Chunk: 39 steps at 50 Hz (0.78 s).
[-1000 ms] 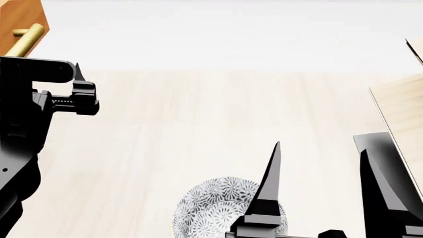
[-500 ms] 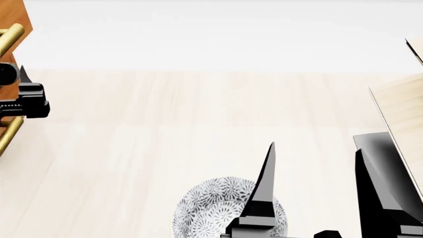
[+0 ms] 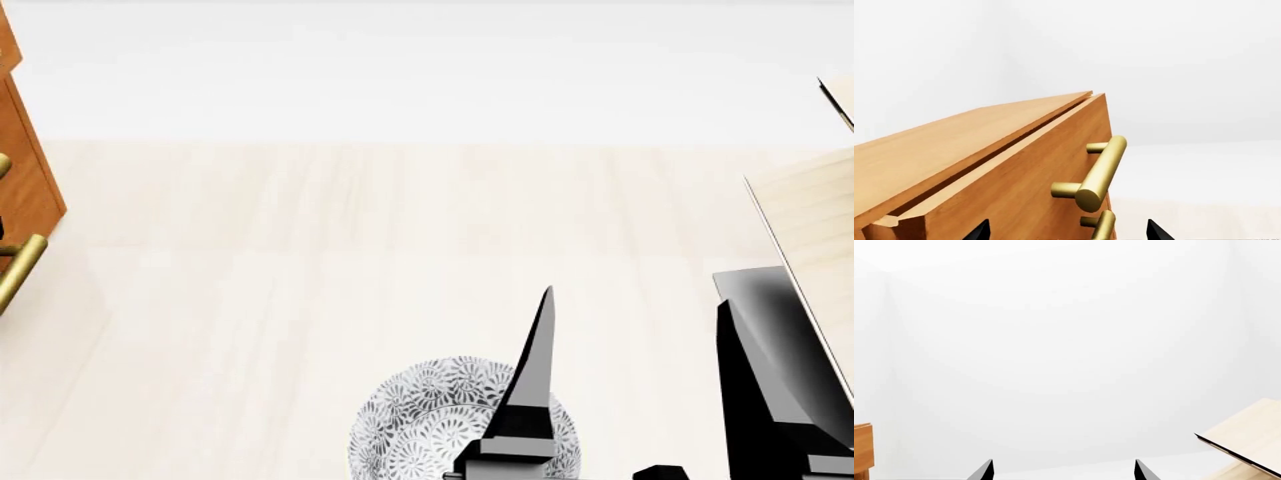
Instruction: Close the top drawer of the cabinet.
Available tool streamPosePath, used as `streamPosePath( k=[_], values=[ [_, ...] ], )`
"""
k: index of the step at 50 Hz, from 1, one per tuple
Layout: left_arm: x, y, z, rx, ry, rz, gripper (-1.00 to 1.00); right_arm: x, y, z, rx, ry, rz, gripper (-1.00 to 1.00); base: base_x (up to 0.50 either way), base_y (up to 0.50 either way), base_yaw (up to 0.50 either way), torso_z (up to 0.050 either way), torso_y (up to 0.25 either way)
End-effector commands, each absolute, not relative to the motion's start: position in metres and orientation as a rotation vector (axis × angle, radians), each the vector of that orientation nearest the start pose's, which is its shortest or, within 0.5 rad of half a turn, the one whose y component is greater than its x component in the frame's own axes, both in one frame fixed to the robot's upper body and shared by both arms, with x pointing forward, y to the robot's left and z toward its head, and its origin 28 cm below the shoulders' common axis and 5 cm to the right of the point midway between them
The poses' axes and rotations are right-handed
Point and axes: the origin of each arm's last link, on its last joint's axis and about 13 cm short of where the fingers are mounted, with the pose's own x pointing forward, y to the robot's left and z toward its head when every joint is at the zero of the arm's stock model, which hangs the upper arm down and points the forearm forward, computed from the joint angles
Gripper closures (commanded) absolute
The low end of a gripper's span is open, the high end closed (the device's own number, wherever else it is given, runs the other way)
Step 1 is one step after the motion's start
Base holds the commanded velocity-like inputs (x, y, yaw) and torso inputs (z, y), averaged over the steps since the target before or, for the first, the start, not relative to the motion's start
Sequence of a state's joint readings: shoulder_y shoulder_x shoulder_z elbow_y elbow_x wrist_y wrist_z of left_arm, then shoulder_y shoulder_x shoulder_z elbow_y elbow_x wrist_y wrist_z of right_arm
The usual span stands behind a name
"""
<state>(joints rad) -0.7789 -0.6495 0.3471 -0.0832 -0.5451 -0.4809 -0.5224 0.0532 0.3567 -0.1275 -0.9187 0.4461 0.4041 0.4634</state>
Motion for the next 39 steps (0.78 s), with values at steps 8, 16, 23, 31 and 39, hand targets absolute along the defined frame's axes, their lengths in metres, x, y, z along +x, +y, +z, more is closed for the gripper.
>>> streamPosePath(
  k=[8, 16, 23, 31, 39],
  values=[
    [0.314, 0.359, 0.205, 0.268, -0.090, 0.557, -1.00, 0.166, -0.095, 0.173, 0.130, -0.429, 0.029, -1.00, 0.00, 0.00, 0.00, 0.000, 0.000],
    [0.311, 0.373, 0.195, 0.243, -0.064, 0.632, -1.00, 0.166, -0.095, 0.173, 0.129, -0.431, 0.028, -1.00, 0.00, 0.00, 0.00, 0.000, 0.001],
    [0.310, 0.378, 0.189, 0.244, -0.045, 0.651, -1.00, 0.167, -0.095, 0.172, 0.127, -0.428, 0.029, -1.00, 0.00, 0.00, 0.00, 0.000, 0.000],
    [0.308, 0.378, 0.189, 0.248, -0.045, 0.652, -1.00, 0.167, -0.095, 0.172, 0.127, -0.428, 0.030, -1.00, 0.00, 0.00, 0.01, 0.000, 0.000],
    [0.308, 0.377, 0.189, 0.232, -0.057, 0.633, -1.00, 0.166, -0.094, 0.173, 0.132, -0.448, 0.034, -1.00, 0.00, 0.00, 0.01, 0.000, 0.000]
  ],
)
